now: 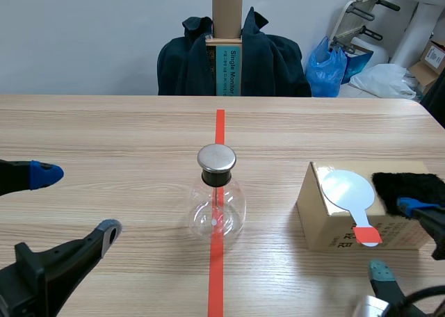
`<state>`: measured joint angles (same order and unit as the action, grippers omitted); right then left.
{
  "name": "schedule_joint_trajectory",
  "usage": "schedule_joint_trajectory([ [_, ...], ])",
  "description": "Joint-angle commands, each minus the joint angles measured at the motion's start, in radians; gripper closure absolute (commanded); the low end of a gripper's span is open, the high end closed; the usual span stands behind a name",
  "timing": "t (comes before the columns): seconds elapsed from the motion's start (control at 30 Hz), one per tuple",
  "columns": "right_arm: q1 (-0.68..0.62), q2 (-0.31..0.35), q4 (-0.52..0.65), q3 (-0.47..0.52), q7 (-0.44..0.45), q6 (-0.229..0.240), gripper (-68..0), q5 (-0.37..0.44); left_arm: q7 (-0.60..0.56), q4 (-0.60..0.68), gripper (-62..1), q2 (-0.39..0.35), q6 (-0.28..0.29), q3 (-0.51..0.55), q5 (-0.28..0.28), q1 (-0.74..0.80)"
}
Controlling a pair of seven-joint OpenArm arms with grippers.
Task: Do the electroscope experiment.
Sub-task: 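Pick up the white charging plate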
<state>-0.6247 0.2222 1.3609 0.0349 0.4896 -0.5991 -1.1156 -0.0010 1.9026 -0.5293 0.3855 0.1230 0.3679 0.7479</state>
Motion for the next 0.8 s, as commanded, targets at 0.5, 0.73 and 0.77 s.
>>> schedule_joint_trajectory([
  [0.5,0.055,0.016,0.022,-0.109,-0.164,-0.014,-67.9,-0.039,-0.018,0.013,-62.3,0.0,0.002,-0.001,0.01,-0.003],
  [0.73,0.057,0.016,0.022,-0.116,-0.177,-0.014,-67.9,-0.06,-0.029,0.013,-62.3,0.0,0.002,-0.001,0.01,-0.003],
  [0.77,0.057,0.016,0.022,-0.118,-0.177,-0.014,-67.9,-0.06,-0.029,0.013,-62.3,0.0,0.002,-0.001,0.01,-0.003],
])
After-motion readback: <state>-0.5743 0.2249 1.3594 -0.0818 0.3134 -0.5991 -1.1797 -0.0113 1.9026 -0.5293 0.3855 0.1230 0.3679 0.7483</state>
